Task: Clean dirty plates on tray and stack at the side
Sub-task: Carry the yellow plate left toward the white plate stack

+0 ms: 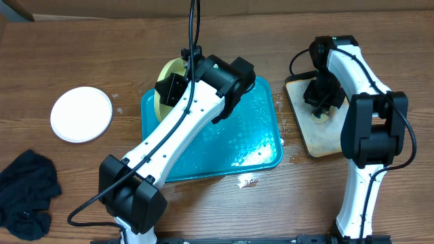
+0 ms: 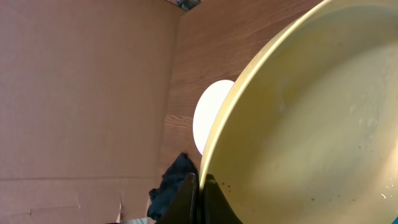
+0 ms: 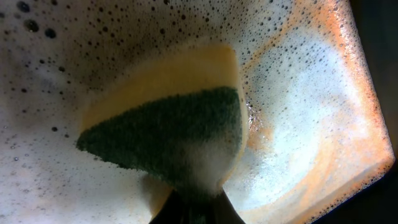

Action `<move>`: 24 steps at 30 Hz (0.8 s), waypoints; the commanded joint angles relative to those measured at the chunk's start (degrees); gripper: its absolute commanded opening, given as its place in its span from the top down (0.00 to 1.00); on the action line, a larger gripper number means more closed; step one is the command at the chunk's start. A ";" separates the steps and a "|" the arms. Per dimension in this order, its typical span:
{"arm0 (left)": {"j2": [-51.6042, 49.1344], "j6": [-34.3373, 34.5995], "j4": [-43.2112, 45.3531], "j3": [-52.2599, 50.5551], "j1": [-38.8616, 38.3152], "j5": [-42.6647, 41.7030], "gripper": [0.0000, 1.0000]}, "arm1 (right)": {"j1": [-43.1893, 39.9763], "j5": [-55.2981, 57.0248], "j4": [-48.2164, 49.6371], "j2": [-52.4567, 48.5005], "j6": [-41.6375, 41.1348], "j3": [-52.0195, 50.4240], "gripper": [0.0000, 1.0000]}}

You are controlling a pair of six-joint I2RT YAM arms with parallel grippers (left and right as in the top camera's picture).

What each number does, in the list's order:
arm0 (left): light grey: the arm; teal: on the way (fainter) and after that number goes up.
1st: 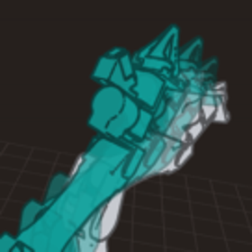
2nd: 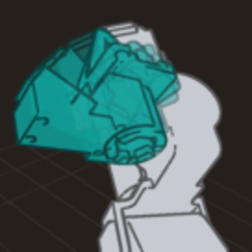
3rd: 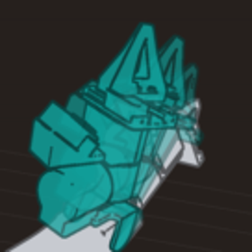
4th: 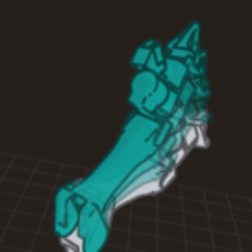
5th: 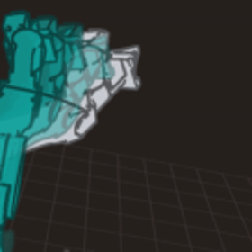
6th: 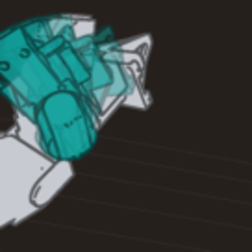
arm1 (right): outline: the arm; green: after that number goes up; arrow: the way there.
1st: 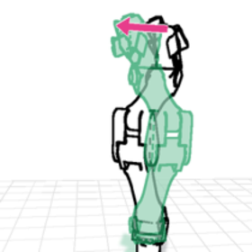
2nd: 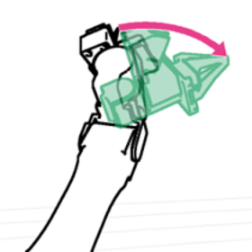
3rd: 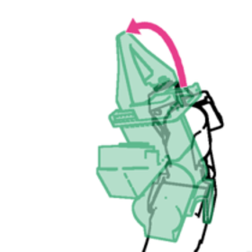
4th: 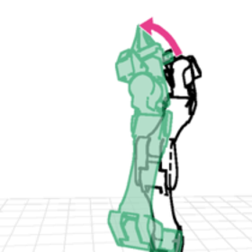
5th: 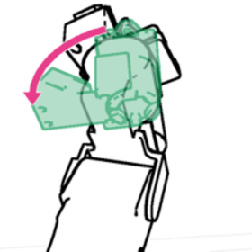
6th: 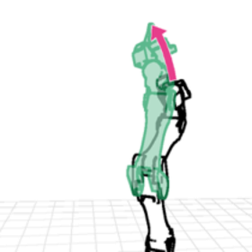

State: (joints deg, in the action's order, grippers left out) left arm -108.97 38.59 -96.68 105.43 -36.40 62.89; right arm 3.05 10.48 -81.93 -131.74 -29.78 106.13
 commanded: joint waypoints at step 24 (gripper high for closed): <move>3.23 4.74 13.94 1.36 5.81 -32.92 0.96 | 0.09 -0.31 0.22 0.68 0.07 -0.04 0.96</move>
State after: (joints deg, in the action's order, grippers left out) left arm -108.86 41.89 -83.18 105.43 -34.15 36.40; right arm 3.05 10.46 -81.78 -131.74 -29.76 106.13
